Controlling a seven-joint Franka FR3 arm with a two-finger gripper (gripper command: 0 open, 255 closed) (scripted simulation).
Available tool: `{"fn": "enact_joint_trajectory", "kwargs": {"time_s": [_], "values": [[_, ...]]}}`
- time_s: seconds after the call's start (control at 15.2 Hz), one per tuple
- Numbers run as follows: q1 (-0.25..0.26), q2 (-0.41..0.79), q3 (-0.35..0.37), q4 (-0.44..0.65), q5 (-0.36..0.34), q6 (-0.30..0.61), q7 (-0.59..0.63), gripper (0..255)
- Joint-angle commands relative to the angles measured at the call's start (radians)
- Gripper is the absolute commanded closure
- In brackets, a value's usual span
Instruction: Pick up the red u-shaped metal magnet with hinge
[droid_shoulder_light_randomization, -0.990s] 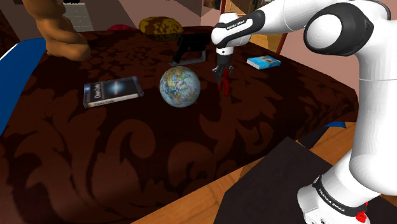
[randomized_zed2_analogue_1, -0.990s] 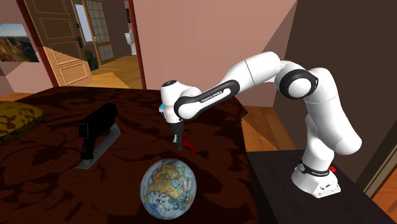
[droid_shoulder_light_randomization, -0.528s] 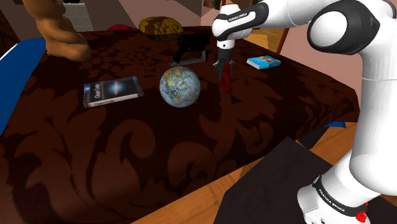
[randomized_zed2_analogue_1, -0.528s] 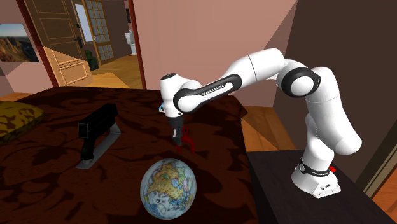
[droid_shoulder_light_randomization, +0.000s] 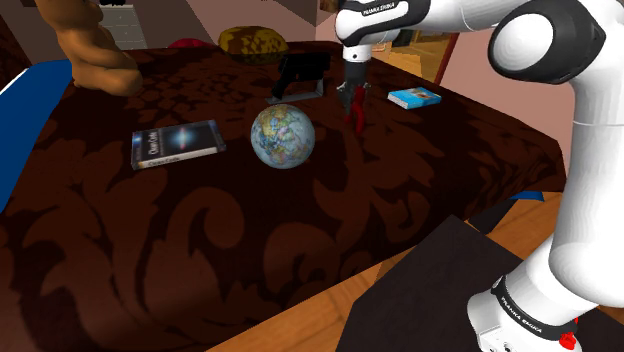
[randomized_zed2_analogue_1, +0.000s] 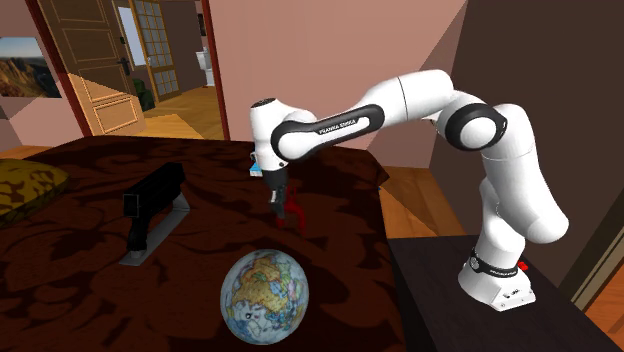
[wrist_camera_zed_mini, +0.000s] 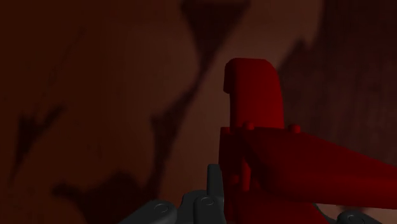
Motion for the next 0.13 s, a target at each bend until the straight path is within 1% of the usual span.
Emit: {"fn": "enact_joint_trajectory", "kwargs": {"time_s": [0.0,0.07], "values": [[0.0,-0.004,0.0,0.008,-0.001,-0.012,0.001,255],[0.0,-0.004,0.0,0.008,-0.001,-0.012,0.001,255]]}}
